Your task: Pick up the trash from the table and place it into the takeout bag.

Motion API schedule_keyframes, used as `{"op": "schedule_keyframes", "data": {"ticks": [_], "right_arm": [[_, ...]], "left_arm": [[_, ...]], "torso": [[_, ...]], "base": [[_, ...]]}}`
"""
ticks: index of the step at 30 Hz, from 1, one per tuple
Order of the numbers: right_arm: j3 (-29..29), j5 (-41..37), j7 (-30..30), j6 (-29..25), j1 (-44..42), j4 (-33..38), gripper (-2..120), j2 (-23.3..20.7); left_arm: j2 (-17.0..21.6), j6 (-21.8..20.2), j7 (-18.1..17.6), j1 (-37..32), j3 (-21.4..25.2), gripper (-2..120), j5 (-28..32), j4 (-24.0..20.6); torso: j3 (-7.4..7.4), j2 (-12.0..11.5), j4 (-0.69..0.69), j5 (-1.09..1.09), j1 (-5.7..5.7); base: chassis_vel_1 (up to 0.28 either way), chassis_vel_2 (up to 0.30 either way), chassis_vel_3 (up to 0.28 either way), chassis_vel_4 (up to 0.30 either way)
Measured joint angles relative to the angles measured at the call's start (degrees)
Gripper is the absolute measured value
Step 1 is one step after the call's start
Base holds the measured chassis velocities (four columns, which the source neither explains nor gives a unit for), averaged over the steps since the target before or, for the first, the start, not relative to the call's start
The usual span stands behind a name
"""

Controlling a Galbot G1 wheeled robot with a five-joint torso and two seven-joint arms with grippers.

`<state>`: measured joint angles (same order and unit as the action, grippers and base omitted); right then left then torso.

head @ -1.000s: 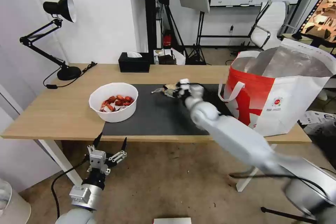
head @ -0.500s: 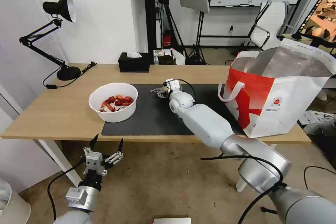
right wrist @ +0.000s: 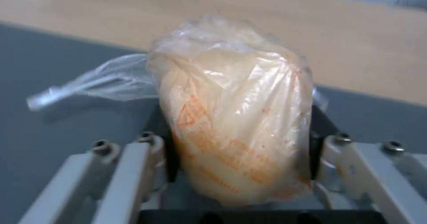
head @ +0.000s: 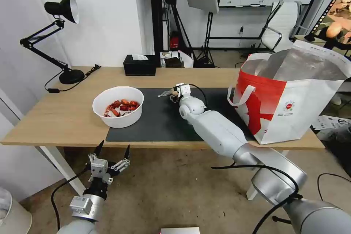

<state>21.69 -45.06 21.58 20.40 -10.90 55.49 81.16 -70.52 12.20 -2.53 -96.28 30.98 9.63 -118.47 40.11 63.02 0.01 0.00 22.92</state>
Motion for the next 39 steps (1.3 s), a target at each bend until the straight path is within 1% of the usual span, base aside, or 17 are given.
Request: {"op": "schedule_keyframes", "data": {"ticks": [1,3,4,6,7,9,10,12,14,15,17,19,20,22,28,34,39], "right_arm": [[0.0,0.0,0.0,0.0,0.0,0.0,45,0.0],[-0.3,-1.8,2.5,-0.8,-2.3,10.0,34,-5.1],[-0.3,-1.8,2.5,-0.8,-2.3,10.0,34,-5.1],[-1.5,-2.6,5.2,-1.2,-5.1,20.7,24,-10.4],[-1.5,-2.6,5.2,-1.2,-5.1,20.7,24,-10.4],[-3.4,-2.0,6.6,-1.9,-7.0,30.7,14,-15.4],[-3.4,-2.0,6.6,-1.9,-7.0,30.7,14,-15.4],[-6.4,-1.7,7.8,-1.9,-7.6,40.3,8,-21.6],[-7.7,-1.6,8.6,-1.6,-7.6,43.5,7,-24.2],[-9.2,-1.5,10.6,0.4,-7.2,47.8,7,-28.3],[-10.1,-1.5,13.1,2.6,-6.8,49.9,7,-30.9],[-12.0,-4.8,21.0,9.9,-6.4,53.9,7,-36.2],[-12.0,-4.8,21.0,9.9,-6.4,53.9,7,-36.2],[-13.7,-10.9,26.4,13.6,-6.5,55.3,7,-40.5],[-16.8,-15.7,30.1,14.3,-8.6,56.2,7,-44.9],[-19.7,-17.7,31.7,14.9,-12.2,57.5,32,-46.3],[-20.7,-17.8,31.8,15.0,-13.6,57.8,46,-46.4]], "left_arm": [[0.0,0.0,0.0,0.0,0.0,100,0.0,0.0],[-0.2,0.2,0.0,-0.3,0.0,100,-0.1,-0.2],[-0.2,0.2,0.0,-0.3,0.0,100,-0.1,-0.2],[-0.2,0.5,0.0,-0.7,0.0,100,-0.2,-0.4],[-0.2,0.5,0.0,-0.7,0.0,100,-0.2,-0.4],[-0.2,0.6,0.0,-1.1,0.1,100,-0.3,-0.8],[-0.2,0.6,0.0,-1.1,0.1,100,-0.3,-0.8],[-0.2,0.7,0.0,-1.4,0.1,100,-0.5,-1.2],[-0.2,0.7,0.0,-1.5,0.0,100,-0.6,-1.3],[-0.4,0.7,0.0,-1.5,-0.2,100,-0.7,-1.4],[-0.5,0.7,0.0,-1.5,-0.4,100,-0.8,-1.4],[-0.8,0.7,0.0,-1.5,-0.7,100,-1.1,-1.4],[-0.8,0.7,0.0,-1.5,-0.7,100,-1.1,-1.4],[-1.1,0.8,0.0,-1.5,-1.1,100,-1.5,-1.3],[-1.5,1.1,0.1,-1.5,-1.5,100,-2.0,-1.3],[-1.0,1.3,0.4,-1.7,-1.4,100,-2.0,-1.6],[-0.9,1.3,0.6,-1.8,-1.4,100,-1.8,-1.6]], "torso": [[0.0,0.0,0.0,0.0,0.0],[0.0,0.0,0.0,0.0,0.0],[0.0,0.0,0.0,0.0,0.0],[0.0,0.0,-0.03,0.01,0.0],[0.0,0.0,-0.03,0.01,0.0],[0.0,0.0,-0.01,0.02,0.0],[0.0,0.0,-0.01,0.02,0.0],[0.0,0.0,-0.01,0.02,-0.01],[-0.01,0.0,-0.01,0.01,-0.01],[-0.01,0.0,-0.03,0.01,-0.01],[-0.01,0.0,-0.03,0.02,-0.01],[-0.01,0.0,-0.04,0.01,-0.01],[-0.01,0.0,-0.04,0.01,-0.01],[-0.01,0.0,-0.03,0.03,-0.01],[-0.01,0.0,-0.03,0.01,-0.01],[0.0,0.0,-0.01,0.01,-0.01],[0.0,0.0,-0.01,0.0,0.0]], "base": [[0.0,0.0,0.0,0.0],[0.0,0.0,0.0,0.0],[0.0,0.0,0.0,0.0],[0.0,0.0,0.0,0.0],[0.0,0.0,0.0,0.0],[0.0,0.0,0.0,0.0],[0.0,0.0,0.0,0.0],[0.0,0.0,0.0,0.0],[0.0,0.0,0.0,0.0],[0.0,0.0,0.0,0.0],[0.0,0.0,0.0,0.0],[0.0,0.0,0.0,0.0],[0.0,0.0,0.0,0.0],[0.0,0.0,0.0,0.0],[0.0,0.0,0.0,0.0],[0.0,0.0,0.0,0.0],[0.0,0.0,0.0,0.0]]}}
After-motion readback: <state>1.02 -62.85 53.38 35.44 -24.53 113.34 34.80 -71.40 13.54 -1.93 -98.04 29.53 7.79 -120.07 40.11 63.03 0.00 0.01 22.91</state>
